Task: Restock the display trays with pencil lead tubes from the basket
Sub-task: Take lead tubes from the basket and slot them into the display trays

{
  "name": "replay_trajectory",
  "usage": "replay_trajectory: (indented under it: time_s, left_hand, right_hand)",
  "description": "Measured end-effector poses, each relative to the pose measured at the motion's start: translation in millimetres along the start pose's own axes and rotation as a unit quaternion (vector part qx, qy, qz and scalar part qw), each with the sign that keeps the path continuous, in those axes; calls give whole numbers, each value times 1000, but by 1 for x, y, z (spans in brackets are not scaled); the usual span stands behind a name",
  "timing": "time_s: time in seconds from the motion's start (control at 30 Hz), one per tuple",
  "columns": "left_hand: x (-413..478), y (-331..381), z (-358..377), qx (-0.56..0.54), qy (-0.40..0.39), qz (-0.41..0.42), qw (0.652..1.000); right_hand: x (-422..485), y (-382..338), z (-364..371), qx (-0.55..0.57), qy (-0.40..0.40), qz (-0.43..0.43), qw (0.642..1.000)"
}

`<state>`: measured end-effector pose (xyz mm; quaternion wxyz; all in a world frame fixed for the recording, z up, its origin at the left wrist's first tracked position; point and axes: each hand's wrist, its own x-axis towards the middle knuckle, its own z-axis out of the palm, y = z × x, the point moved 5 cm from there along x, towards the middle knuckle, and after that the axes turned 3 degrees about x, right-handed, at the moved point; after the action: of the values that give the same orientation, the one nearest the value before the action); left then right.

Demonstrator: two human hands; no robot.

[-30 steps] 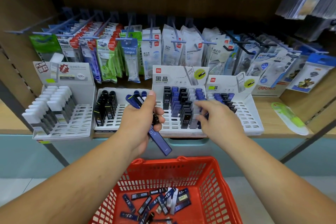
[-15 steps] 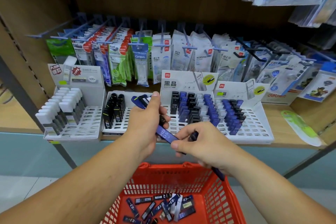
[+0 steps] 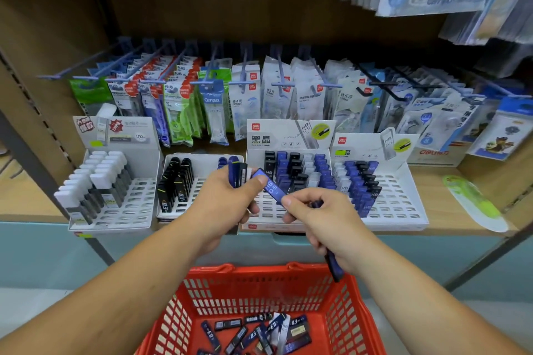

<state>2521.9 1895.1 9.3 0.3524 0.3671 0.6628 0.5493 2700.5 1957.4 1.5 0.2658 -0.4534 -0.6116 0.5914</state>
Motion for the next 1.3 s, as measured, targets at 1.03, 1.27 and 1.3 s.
replay_trajectory:
  time_s: [1.03, 1.27, 1.3]
  left_hand:
    - [-48, 1, 71, 129, -204, -76, 968]
    - [-54, 12, 67, 64, -175, -52, 981]
    - [-54, 14, 65, 52, -175, -47, 982]
  right_hand:
    - [17, -3, -29, 418, 68, 15, 906]
    - [9, -7, -38, 369, 108, -11, 923]
    - [9, -7, -45, 343, 131, -27, 930]
